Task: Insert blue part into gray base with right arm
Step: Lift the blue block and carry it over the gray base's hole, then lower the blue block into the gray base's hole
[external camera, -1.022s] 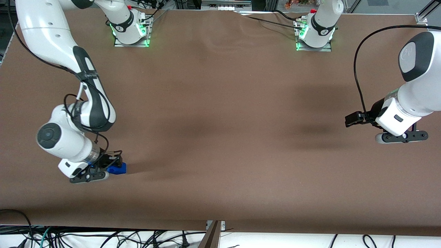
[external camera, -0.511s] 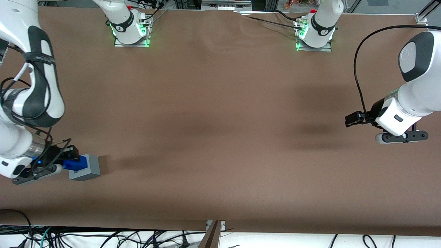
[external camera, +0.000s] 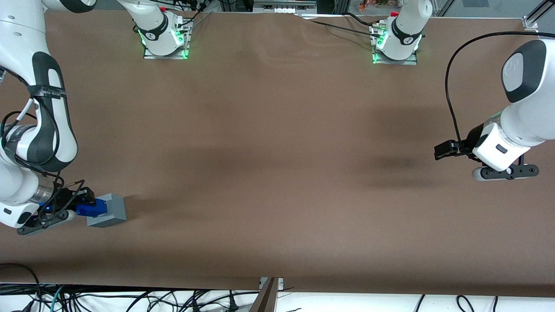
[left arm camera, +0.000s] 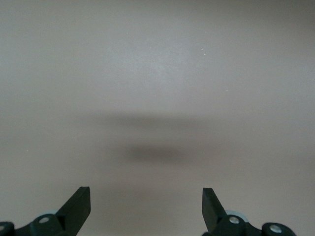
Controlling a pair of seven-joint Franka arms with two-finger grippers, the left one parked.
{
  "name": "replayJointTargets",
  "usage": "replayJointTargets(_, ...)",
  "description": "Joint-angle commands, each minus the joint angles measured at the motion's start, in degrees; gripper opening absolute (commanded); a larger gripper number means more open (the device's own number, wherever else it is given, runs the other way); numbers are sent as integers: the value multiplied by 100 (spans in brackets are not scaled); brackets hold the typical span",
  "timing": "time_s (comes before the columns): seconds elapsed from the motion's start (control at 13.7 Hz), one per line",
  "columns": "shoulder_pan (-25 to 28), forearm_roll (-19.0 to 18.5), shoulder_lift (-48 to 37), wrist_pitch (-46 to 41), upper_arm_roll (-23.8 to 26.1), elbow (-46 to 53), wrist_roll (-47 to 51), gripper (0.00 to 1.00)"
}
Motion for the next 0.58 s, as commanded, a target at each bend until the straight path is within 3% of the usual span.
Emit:
replayJointTargets(0.0,-65,86,88,85,62,70,-43,29)
replayJointTargets(0.51,-161,165,238,173,62,70,-34,30)
